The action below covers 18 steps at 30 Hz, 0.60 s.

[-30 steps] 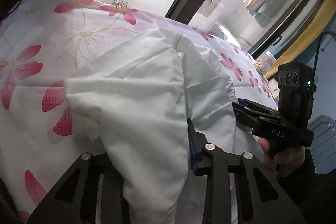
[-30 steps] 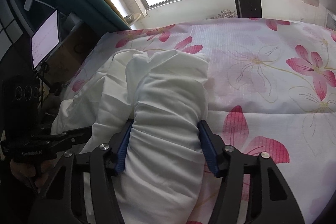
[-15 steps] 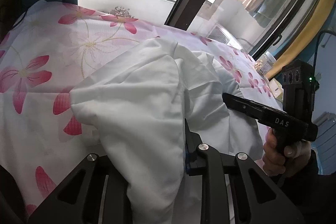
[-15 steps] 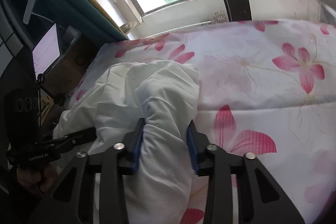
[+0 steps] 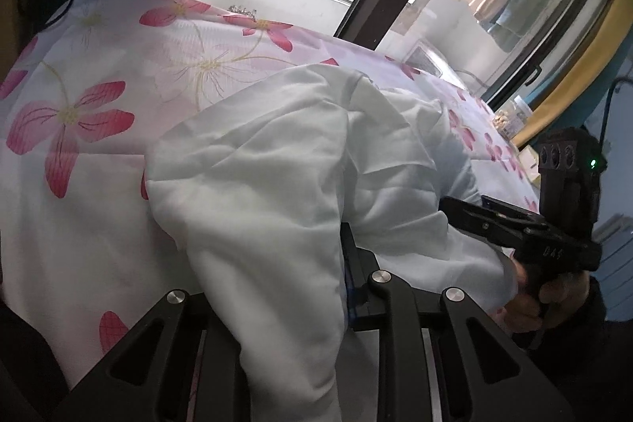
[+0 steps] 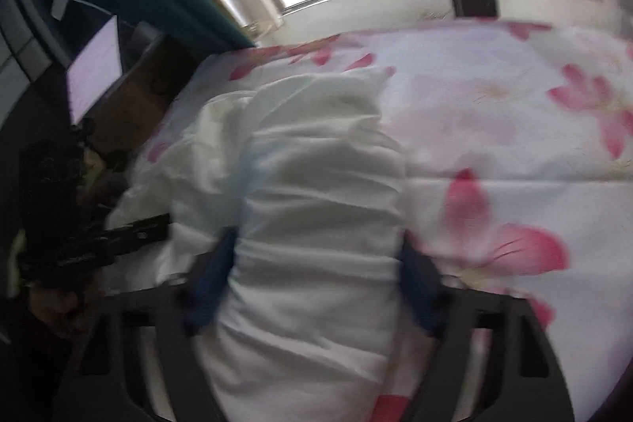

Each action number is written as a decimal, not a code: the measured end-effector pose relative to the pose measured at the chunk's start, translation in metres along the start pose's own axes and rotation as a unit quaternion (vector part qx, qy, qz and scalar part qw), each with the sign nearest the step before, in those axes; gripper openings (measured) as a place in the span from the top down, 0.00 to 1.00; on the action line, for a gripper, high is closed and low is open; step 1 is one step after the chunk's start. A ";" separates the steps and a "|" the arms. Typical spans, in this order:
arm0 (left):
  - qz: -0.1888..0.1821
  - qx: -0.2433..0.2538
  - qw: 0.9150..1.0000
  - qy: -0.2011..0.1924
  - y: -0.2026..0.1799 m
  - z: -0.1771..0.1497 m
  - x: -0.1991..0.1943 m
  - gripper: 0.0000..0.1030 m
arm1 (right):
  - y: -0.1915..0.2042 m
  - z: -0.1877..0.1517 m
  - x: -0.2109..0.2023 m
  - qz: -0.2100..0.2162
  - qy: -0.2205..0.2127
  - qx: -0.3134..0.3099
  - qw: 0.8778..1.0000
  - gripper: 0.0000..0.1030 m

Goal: Fold large clothes

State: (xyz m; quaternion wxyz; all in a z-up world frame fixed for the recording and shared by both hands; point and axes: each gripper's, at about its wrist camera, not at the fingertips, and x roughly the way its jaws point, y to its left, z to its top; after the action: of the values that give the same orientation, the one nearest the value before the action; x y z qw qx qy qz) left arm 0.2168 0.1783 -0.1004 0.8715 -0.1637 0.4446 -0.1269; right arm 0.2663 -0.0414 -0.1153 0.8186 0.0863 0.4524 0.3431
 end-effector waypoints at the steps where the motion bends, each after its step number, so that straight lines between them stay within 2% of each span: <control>1: 0.000 0.000 1.000 0.000 0.000 0.000 0.000 0.78 | 0.001 0.000 0.001 0.004 0.001 0.001 1.000 0.36; 5: -0.007 0.006 1.000 -0.007 -0.004 0.000 -0.004 0.79 | -0.002 0.000 -0.001 0.021 -0.001 0.010 1.000 0.42; 9: -0.012 0.014 1.000 -0.016 -0.010 0.001 -0.010 0.81 | 0.003 0.000 -0.006 0.017 -0.007 0.005 1.000 0.50; 18: -0.023 0.016 0.999 -0.040 -0.019 0.003 -0.035 0.82 | 0.016 0.002 -0.024 0.022 -0.027 0.000 0.999 0.61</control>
State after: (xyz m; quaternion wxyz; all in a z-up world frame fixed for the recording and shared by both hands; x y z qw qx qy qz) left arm 0.1973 0.1743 -0.0653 0.8879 -0.1649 0.4035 -0.1471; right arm 0.2512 -0.0439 -0.0909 0.8229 0.1054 0.4282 0.3583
